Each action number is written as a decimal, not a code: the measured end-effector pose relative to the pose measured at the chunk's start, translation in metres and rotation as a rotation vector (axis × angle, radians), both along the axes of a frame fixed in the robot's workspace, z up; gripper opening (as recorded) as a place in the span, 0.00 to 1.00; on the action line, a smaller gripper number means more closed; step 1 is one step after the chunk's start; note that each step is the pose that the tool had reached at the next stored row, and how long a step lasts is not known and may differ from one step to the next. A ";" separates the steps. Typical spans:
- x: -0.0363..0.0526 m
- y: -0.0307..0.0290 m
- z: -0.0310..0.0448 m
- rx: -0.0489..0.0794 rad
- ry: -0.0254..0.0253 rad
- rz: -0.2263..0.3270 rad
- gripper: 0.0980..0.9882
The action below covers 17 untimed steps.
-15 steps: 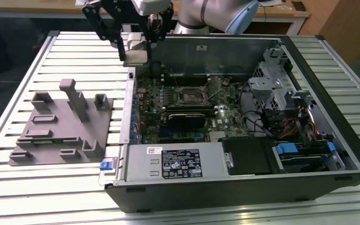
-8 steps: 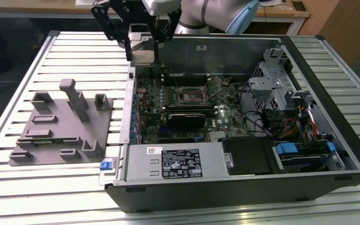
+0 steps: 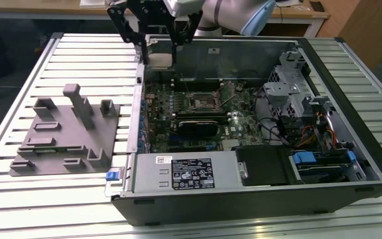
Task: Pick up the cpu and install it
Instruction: 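Pick up the cpu and move it towards the insertion slot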
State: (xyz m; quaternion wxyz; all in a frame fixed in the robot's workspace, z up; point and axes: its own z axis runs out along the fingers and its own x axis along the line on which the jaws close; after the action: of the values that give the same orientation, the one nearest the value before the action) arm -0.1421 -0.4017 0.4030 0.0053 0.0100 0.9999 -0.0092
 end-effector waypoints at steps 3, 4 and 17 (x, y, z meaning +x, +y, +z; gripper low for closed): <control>0.0054 0.0000 0.0000 0.000 0.0000 0.000 0.49; 0.0072 0.0000 0.0000 0.000 0.0000 0.000 0.49; 0.0333 0.0043 -0.0001 0.000 0.0000 0.000 0.49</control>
State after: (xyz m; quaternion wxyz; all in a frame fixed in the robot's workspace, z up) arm -0.1088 -0.3974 0.4029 0.0053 0.0099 0.9999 -0.0092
